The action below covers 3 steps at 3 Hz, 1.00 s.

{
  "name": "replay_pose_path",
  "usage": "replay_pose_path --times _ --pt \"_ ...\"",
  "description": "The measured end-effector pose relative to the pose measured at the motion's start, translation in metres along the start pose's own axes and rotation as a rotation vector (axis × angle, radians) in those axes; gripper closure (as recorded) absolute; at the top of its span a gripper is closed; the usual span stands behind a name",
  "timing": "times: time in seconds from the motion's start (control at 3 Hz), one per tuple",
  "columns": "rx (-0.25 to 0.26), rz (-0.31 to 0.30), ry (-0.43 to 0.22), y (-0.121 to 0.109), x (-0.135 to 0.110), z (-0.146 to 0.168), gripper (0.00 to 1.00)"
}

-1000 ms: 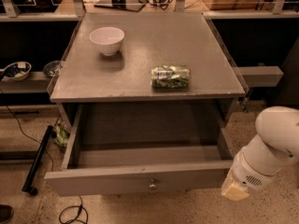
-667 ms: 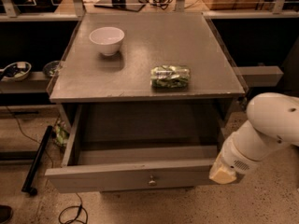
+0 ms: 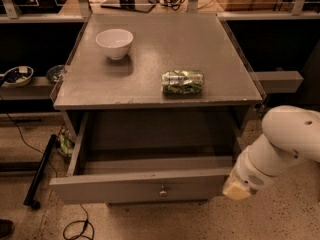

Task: Close top drawer

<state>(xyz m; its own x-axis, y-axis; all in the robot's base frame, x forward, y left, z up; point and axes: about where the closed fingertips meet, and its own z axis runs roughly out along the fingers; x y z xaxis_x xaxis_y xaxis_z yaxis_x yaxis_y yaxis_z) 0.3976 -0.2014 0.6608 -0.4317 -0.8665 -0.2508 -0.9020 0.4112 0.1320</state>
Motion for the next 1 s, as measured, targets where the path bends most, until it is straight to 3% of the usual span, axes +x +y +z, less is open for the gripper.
replay_pose_path --times 0.33,0.67,1.0 --pt "-0.021 0.053 0.023 0.004 0.033 0.007 1.0" --pt "-0.021 0.053 0.023 0.004 0.033 0.007 1.0" --pt "-0.015 0.025 -0.019 -0.01 -0.002 0.008 1.0"
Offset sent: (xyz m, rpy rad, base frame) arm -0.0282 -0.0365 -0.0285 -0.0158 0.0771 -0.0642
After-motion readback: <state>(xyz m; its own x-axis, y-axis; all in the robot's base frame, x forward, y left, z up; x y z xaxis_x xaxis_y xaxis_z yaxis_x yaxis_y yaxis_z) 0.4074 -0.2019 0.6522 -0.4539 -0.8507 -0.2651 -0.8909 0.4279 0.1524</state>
